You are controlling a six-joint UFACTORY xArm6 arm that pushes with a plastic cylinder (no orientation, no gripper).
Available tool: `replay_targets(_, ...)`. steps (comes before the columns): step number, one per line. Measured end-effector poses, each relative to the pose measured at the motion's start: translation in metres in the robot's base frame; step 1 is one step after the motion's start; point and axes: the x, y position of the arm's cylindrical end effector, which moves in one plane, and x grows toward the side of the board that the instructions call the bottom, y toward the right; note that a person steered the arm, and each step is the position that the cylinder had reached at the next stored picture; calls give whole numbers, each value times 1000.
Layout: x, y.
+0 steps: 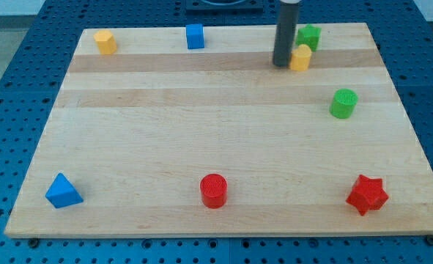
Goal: Place the blue cube in between the green circle and the yellow heart
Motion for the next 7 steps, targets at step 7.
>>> replay_targets(7,-110,-179)
